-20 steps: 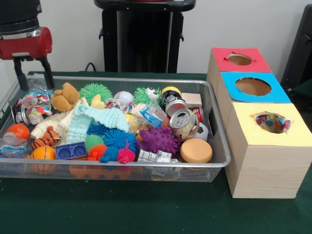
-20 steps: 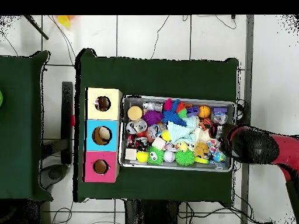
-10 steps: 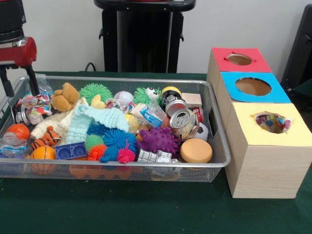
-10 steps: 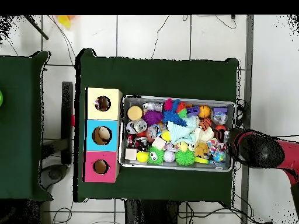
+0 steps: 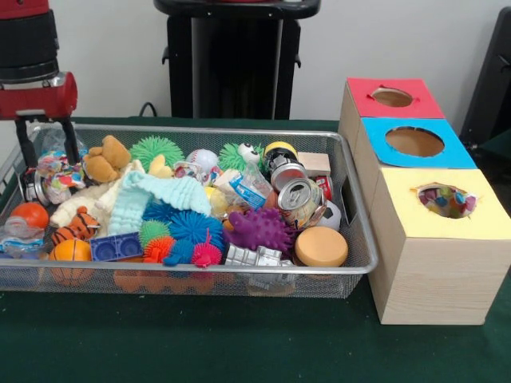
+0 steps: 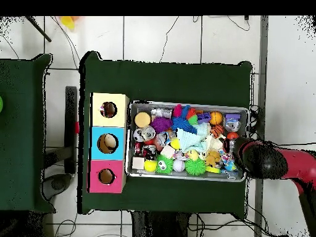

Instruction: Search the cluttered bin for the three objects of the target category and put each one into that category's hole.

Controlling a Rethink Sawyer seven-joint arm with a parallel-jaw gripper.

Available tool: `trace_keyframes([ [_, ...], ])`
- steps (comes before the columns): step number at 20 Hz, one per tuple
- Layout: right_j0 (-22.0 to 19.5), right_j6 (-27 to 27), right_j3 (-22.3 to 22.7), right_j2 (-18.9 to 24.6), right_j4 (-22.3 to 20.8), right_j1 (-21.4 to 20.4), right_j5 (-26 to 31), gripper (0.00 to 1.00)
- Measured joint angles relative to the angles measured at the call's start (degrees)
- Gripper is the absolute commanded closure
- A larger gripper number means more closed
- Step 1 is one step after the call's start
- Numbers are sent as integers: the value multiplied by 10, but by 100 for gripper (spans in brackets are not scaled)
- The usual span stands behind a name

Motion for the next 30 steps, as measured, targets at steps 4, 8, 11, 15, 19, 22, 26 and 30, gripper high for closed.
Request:
trace_keyframes([
  [4,8,0,1,0,-1,3,-5,0],
  [8,13,0,1,0,-2,7,-9,0],
  [11,13,0,1,-1,-3,9,-10,0],
  [15,12,0,1,-2,-4,9,-10,0],
  [19,10,0,1,-2,-5,9,-10,0],
  [22,7,0,1,-2,-5,9,-10,0],
  [26,-5,0,1,-2,-6,9,-10,0],
  [30,-20,0,3,-2,-6,9,-10,0],
])
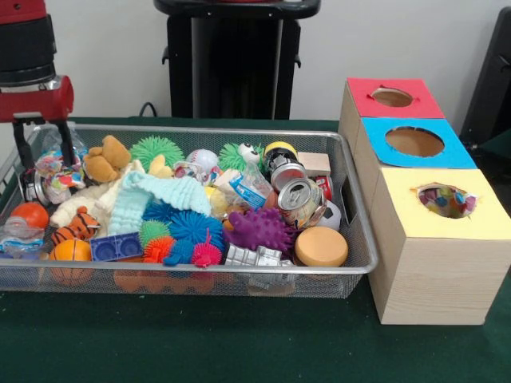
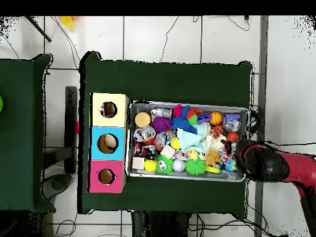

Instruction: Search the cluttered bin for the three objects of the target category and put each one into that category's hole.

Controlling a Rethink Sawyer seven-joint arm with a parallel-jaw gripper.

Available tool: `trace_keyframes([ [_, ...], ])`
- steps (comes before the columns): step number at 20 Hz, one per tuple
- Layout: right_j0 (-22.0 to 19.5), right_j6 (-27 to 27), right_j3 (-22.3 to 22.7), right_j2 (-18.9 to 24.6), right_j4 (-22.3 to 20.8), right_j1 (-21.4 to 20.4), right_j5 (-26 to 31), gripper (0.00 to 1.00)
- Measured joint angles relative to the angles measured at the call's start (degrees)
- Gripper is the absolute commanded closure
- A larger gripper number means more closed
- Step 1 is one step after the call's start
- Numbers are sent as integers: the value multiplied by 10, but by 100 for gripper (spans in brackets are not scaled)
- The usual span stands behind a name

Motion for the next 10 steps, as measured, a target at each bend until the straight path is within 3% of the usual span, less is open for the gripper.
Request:
trace_keyframes([
  [10,-20,0,18,0,-2,-3,0,0],
])
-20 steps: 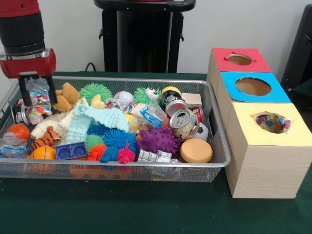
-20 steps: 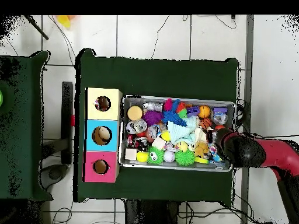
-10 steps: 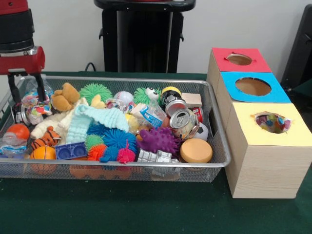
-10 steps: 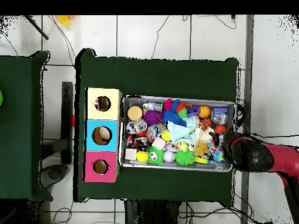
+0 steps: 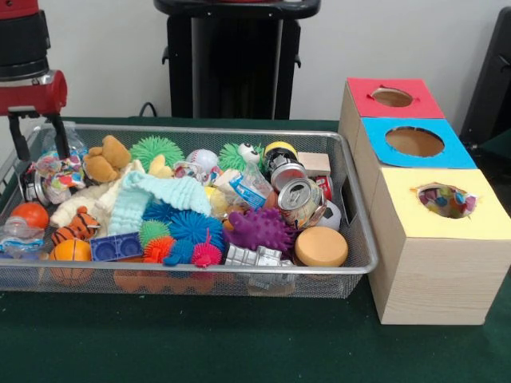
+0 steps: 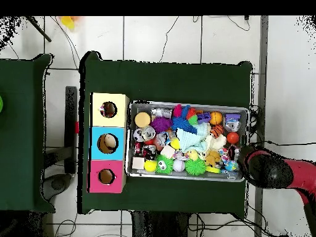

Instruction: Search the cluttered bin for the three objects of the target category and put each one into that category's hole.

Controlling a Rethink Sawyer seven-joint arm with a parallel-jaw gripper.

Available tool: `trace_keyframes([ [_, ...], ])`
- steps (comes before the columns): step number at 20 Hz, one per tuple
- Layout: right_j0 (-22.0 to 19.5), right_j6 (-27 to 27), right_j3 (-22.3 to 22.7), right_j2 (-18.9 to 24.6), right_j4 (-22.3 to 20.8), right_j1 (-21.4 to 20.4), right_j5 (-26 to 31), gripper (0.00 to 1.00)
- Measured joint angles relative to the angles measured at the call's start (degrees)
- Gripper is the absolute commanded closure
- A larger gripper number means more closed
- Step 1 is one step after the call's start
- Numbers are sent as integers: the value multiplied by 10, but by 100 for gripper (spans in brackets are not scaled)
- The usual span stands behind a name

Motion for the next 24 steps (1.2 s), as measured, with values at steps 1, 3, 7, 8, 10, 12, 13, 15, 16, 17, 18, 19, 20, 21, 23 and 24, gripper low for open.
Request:
trace_keyframes([
  [1,-1,0,4,0,0,-1,0,0],
  [3,-1,0,13,0,0,-3,0,0],
  [7,-1,0,29,0,0,-6,0,0],
  [8,-1,0,32,0,0,-6,0,0],
  [10,-1,0,39,0,-1,-6,0,0],
  [12,-1,0,42,-2,-2,-6,0,0],
  [13,0,0,43,-3,-2,-6,0,0],
  [15,7,0,43,-9,-10,-5,-5,0],
  [16,10,0,43,-12,-14,-4,-9,0],
  [17,12,0,43,-12,-16,-3,-10,0],
  [18,17,0,42,-15,-23,0,-16,0],
  [19,20,0,42,-16,-27,1,-20,0],
  [20,24,0,41,-17,-32,3,-26,0],
  [21,27,0,41,-18,-35,4,-30,0],
  [23,32,0,41,-19,-41,6,-38,0],
  [24,34,0,41,-20,-43,6,-41,0],
])
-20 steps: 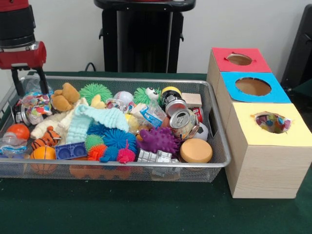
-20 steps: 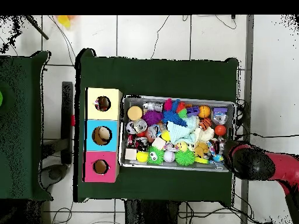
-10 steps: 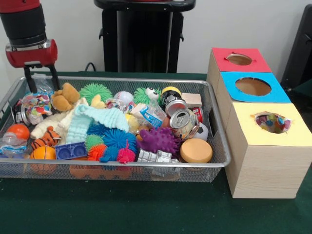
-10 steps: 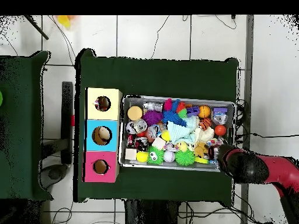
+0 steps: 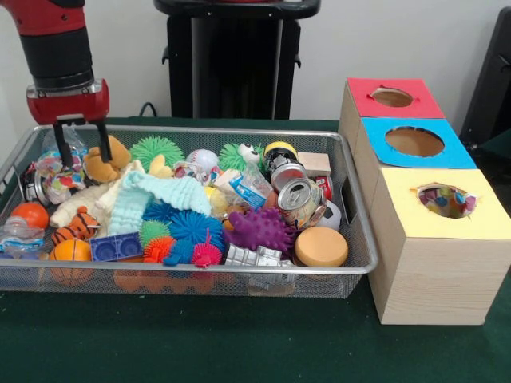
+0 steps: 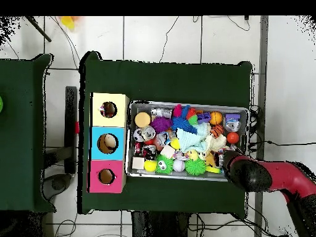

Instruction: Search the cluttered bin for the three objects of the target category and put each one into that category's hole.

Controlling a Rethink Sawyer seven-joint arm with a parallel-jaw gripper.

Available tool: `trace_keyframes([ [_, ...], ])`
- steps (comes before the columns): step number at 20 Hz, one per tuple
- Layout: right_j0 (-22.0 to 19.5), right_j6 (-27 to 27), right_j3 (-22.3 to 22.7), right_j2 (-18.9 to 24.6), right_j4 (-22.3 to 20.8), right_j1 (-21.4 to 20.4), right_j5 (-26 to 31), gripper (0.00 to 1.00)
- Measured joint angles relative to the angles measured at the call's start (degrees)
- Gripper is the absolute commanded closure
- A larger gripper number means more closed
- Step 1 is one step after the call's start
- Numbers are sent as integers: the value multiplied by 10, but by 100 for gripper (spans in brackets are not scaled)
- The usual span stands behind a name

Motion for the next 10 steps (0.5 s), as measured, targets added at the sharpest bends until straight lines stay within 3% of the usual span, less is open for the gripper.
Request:
trace_keyframes([
  [10,3,0,0,-10,-4,-6,-18,0],
])
